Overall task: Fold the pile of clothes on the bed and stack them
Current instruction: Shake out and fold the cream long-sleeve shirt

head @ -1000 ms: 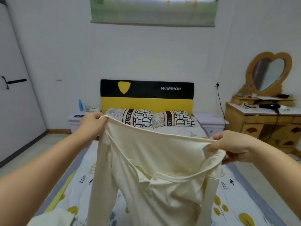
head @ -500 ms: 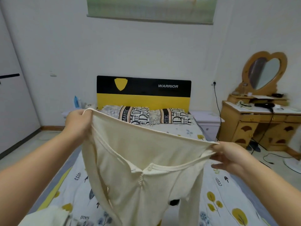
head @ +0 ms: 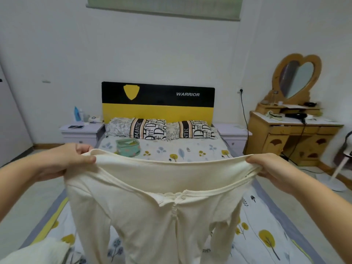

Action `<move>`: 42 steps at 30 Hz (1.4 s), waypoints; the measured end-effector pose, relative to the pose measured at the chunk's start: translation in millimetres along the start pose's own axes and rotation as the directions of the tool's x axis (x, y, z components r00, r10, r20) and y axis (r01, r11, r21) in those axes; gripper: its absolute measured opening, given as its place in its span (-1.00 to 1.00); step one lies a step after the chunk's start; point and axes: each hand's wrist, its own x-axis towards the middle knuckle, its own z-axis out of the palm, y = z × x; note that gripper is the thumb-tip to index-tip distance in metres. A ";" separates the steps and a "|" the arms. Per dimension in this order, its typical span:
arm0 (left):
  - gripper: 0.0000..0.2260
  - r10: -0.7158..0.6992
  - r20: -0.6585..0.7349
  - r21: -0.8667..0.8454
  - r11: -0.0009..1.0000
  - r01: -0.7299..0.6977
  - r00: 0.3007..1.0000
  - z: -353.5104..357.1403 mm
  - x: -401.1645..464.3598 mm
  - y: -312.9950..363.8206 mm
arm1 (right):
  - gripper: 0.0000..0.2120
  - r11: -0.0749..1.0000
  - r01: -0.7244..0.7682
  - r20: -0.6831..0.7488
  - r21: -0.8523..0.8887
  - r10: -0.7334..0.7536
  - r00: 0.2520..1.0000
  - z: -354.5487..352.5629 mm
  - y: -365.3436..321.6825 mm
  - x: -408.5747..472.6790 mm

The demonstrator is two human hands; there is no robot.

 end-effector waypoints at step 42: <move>-0.85 0.389 -0.521 0.457 0.879 -0.137 0.760 86.5 -112.6 88.3 | -0.71 0.908 0.378 0.118 -0.179 -0.362 0.925 -31.8 -16.7 -13.9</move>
